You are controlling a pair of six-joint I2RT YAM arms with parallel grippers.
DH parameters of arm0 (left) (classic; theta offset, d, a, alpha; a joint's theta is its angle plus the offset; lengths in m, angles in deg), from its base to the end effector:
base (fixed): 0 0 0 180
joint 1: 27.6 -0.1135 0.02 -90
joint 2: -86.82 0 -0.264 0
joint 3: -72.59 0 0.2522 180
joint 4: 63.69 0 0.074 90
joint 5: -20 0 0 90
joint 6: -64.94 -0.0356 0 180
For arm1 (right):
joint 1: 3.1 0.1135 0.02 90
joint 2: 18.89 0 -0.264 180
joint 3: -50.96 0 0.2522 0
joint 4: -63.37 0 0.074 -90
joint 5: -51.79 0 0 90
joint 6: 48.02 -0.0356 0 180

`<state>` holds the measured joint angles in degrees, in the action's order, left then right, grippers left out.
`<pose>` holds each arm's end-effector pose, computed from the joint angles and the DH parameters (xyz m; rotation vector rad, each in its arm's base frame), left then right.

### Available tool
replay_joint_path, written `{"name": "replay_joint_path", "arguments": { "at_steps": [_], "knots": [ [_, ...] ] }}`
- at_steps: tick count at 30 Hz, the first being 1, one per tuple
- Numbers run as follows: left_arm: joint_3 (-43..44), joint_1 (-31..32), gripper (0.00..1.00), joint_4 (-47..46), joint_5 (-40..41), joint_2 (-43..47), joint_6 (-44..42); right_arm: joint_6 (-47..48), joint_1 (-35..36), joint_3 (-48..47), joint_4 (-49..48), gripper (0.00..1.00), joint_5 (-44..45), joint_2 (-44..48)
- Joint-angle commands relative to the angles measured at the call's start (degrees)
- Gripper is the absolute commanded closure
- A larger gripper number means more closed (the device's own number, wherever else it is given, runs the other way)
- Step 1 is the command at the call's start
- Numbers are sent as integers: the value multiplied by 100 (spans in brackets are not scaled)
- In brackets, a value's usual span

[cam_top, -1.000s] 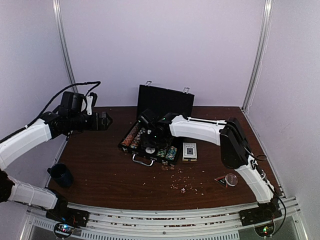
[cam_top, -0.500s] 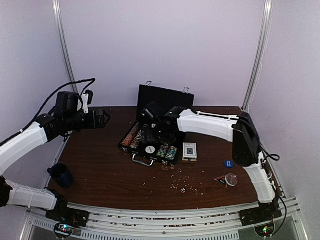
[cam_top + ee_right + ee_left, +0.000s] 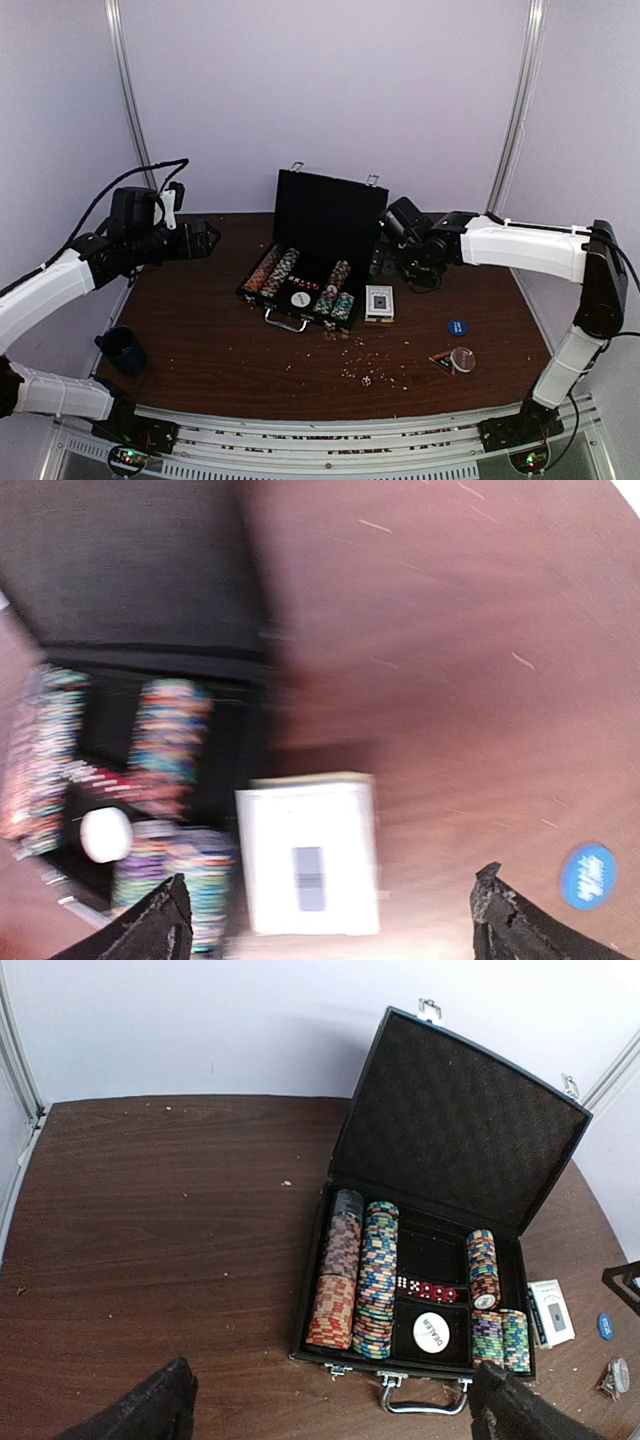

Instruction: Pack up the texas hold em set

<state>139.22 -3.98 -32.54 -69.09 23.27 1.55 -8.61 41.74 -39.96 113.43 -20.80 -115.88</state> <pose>0.2302 -0.1000 0.3118 -0.0649 2.1014 -0.5203 0.2650 0.2485 0.2592 0.2427 2.5000 0.3067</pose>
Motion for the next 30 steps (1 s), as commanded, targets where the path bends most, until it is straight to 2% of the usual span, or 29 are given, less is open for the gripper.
{"name": "replay_joint_path", "arguments": {
  "at_steps": [1,7,16,22,30],
  "knots": [
    [17,-7,2,-140,-42,76,2,-885,-455,865,262,5,99,579],
    [31,-8,2,-121,-153,-107,85,-1102,-924,1790,345,5,-263,1002],
    [60,-7,2,-199,-347,-408,97,-1005,-1445,2309,370,4,-744,978],
    [305,-6,2,-95,-249,-531,-227,-895,-1646,2482,313,8,-829,787],
    [327,-7,2,-159,-334,-689,-228,-700,-1900,2730,-119,16,-1089,494]
  ]
}}
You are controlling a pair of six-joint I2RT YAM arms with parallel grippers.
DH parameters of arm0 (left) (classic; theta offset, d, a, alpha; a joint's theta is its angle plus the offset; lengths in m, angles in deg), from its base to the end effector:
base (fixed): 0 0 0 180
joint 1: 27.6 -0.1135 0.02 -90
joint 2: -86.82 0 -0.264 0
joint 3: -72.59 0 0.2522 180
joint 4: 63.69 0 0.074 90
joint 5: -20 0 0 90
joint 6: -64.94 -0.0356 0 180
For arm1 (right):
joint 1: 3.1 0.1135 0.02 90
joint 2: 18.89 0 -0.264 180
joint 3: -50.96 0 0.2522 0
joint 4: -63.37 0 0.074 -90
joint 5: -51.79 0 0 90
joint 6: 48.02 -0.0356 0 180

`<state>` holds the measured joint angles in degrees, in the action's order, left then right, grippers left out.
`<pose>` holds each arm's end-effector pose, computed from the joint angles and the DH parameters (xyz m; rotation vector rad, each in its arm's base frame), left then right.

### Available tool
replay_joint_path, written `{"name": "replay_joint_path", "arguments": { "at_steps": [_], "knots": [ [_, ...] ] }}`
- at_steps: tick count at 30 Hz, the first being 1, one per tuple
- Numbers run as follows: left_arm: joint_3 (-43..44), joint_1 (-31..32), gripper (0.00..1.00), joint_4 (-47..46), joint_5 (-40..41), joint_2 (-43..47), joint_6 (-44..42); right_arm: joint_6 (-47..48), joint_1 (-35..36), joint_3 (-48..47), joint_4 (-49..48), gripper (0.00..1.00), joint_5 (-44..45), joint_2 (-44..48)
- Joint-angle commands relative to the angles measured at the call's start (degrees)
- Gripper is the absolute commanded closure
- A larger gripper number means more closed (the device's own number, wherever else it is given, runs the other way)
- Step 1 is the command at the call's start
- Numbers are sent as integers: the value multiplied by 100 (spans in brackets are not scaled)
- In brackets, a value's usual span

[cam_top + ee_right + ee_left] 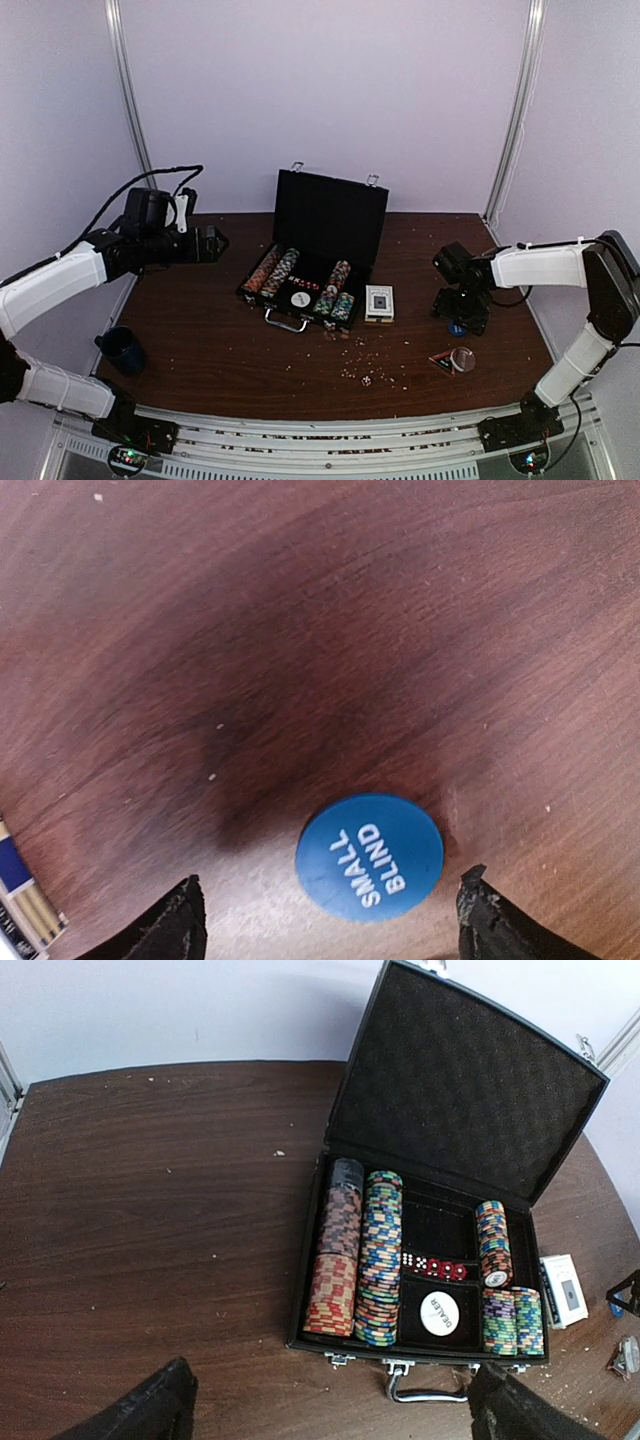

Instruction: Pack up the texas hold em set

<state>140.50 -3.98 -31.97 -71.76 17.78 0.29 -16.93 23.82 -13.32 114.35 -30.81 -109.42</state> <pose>0.2467 -0.1091 0.2956 -0.0148 2.1913 -0.5253 0.2453 0.1194 0.1593 0.8164 2.7721 0.0833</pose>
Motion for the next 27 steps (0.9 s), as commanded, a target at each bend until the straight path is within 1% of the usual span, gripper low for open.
{"name": "replay_joint_path", "arguments": {
  "at_steps": [1,5,10,15,21,27],
  "knots": [
    [240,-7,2,-206,-80,-184,-93,148,-122,81,-187,17,-85,-203],
    [315,-7,2,-105,-92,-303,-33,208,-158,134,-165,20,-99,-305],
    [240,-11,2,-129,-46,-269,-19,259,-234,152,-363,24,-203,-337],
    [231,-6,2,-94,31,-258,-23,410,-264,-17,-220,33,-270,-564],
    [243,-7,2,-121,-15,-321,-78,568,-245,-59,-82,42,-327,-584],
    [228,-13,2,-134,-34,-315,-91,650,90,-151,125,49,-450,-649]
  ]
}}
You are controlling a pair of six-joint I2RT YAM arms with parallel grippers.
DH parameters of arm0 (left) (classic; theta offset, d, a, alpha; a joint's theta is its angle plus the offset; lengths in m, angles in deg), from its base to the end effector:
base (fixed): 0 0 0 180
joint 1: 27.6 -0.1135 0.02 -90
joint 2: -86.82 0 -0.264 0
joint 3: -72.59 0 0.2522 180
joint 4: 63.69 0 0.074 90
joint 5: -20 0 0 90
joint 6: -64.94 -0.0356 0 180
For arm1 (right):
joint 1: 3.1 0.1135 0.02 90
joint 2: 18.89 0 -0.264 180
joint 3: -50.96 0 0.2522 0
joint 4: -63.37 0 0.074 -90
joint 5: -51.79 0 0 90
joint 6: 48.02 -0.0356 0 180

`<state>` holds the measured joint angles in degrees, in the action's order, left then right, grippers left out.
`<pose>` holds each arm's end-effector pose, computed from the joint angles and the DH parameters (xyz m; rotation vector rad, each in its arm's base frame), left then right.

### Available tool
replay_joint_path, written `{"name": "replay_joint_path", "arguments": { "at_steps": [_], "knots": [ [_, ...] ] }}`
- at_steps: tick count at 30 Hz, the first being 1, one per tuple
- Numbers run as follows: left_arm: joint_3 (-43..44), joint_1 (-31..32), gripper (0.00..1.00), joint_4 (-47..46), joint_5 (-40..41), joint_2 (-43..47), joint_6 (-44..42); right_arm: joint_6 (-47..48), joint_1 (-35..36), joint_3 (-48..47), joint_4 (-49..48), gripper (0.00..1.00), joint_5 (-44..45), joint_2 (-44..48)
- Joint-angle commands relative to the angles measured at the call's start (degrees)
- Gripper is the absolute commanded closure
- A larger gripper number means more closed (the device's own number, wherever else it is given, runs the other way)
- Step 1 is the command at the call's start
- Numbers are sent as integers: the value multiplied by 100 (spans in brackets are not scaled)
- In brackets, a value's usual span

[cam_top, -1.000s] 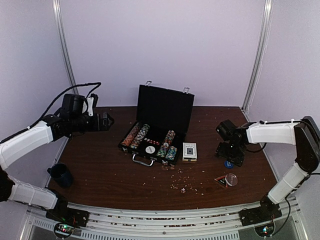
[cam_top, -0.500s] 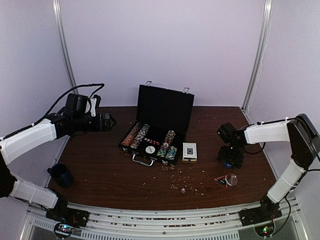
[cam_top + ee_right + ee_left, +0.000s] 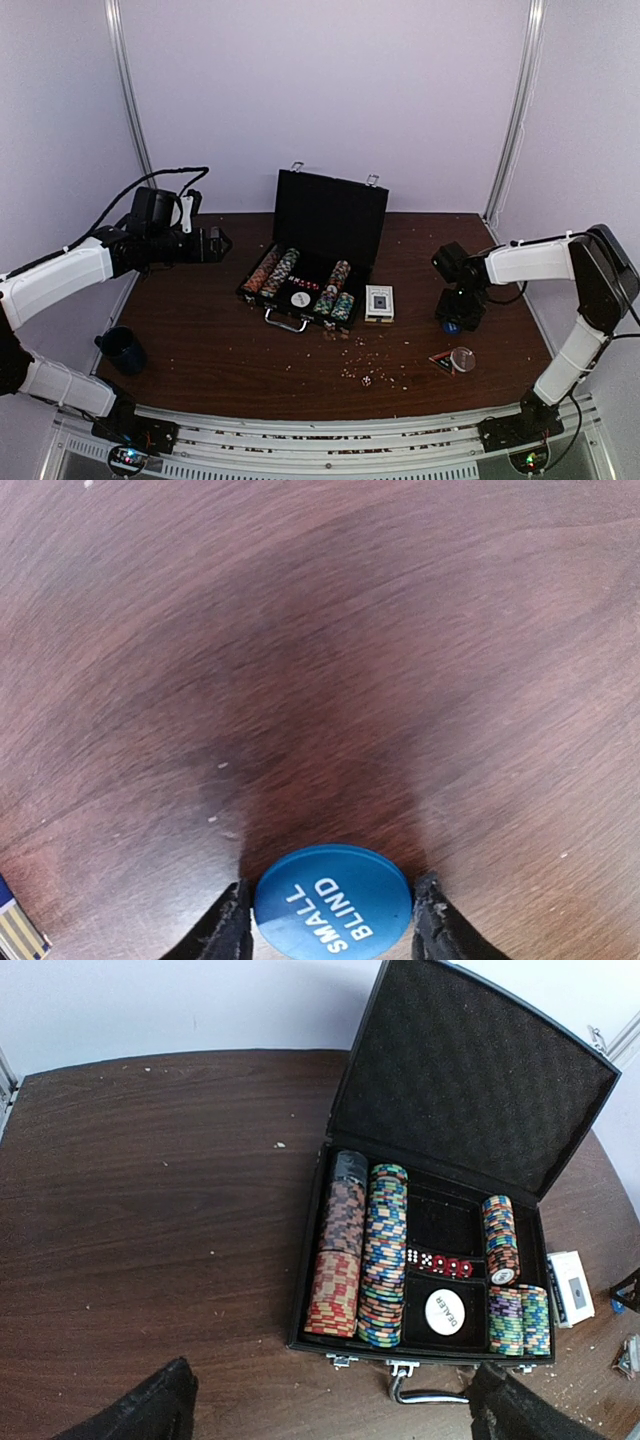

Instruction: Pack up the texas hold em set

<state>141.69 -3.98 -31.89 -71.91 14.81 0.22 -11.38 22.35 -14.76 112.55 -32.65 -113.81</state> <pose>0.2564 -0.1134 0.2894 -0.0128 2.2240 -0.5159 0.2587 0.1193 0.1463 0.7188 2.8328 0.0791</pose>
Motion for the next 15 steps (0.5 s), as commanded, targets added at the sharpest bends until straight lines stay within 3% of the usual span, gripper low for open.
{"name": "replay_joint_path", "arguments": {
  "at_steps": [1,15],
  "knots": [
    [94,-7,2,-148,-33,-20,-84,44,354,0,301,50,-286,-219],
    [-108,-6,2,-223,-146,129,-21,-757,2350,-299,337,54,-749,-877]
  ]
}}
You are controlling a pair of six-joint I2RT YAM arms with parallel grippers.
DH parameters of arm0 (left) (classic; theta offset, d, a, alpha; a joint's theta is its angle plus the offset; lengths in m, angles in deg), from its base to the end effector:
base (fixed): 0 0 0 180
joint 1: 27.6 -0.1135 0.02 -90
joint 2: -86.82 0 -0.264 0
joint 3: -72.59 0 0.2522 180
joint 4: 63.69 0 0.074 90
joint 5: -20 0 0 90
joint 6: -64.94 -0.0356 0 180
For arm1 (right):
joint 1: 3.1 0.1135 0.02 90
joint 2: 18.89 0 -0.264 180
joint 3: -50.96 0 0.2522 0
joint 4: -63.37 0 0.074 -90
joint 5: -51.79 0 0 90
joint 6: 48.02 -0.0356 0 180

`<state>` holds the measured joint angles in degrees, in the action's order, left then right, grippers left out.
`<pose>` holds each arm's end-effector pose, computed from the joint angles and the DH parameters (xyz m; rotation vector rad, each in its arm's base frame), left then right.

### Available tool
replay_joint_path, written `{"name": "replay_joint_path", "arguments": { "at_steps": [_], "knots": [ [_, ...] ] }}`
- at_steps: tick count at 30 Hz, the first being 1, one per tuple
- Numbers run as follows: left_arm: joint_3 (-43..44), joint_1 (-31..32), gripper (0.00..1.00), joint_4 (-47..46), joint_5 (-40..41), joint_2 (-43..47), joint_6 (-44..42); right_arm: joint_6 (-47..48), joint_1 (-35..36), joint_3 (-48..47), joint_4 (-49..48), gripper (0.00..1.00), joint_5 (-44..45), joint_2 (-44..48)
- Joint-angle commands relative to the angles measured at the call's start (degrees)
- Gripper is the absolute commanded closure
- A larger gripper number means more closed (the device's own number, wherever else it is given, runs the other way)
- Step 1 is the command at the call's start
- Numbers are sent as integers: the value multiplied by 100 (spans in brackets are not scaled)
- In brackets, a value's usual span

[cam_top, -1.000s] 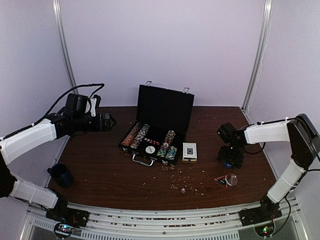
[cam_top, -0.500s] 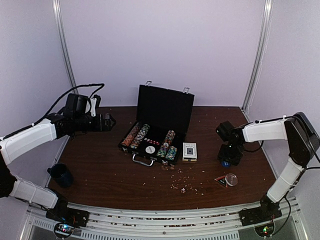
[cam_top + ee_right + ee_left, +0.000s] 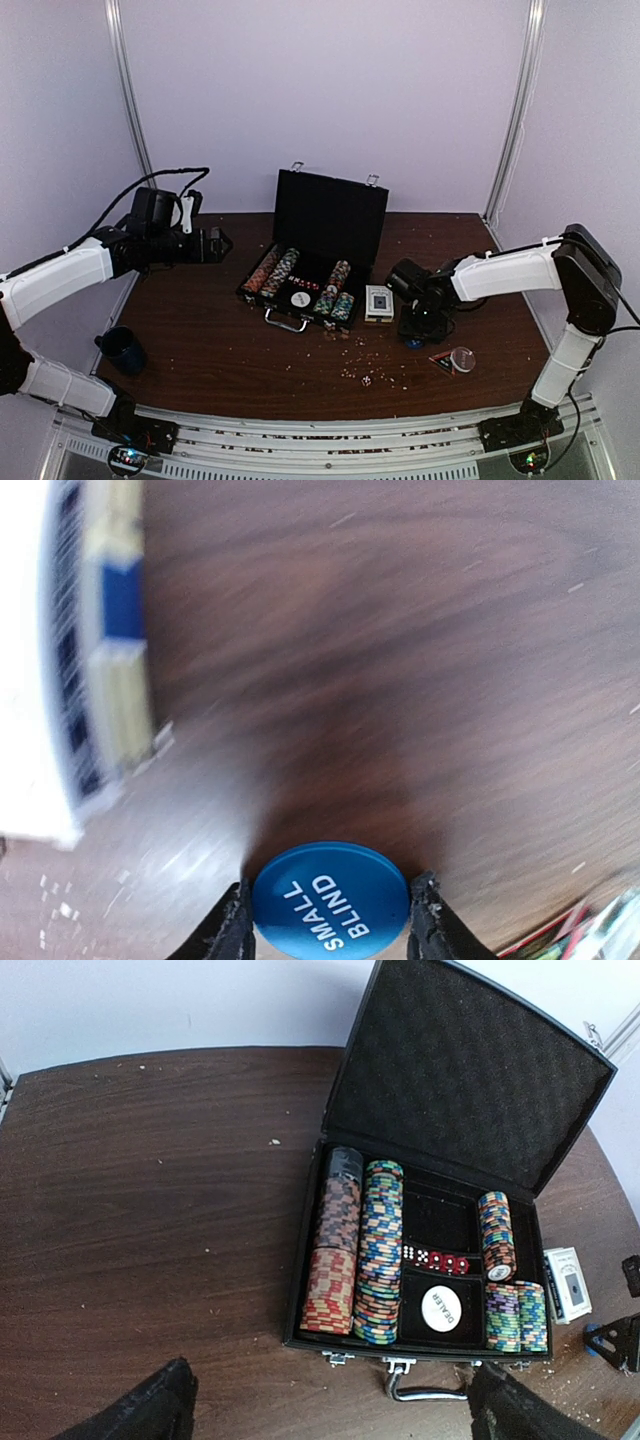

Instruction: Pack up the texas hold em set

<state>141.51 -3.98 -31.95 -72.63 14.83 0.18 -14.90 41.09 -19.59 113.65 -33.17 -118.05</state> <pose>0.2560 -0.1138 0.2885 -0.0048 2.2279 -0.5281 0.2205 0.2100 0.1460 0.3383 2.9281 0.1389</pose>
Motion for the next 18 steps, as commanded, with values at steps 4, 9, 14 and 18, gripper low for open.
{"name": "replay_joint_path", "arguments": {
  "at_steps": [4,9,14,18],
  "knots": [
    [-166,-10,2,-225,-79,250,-26,-632,925,244,234,55,-845,-484],
    [-271,-9,2,-243,-83,348,-36,-918,1405,347,237,55,-992,-479],
    [-337,-12,2,-216,-128,390,-41,-1114,1776,470,250,55,-1195,-415],
    [-415,-11,2,-234,-174,443,-77,-1255,2025,557,235,55,-1330,-357]
  ]
}}
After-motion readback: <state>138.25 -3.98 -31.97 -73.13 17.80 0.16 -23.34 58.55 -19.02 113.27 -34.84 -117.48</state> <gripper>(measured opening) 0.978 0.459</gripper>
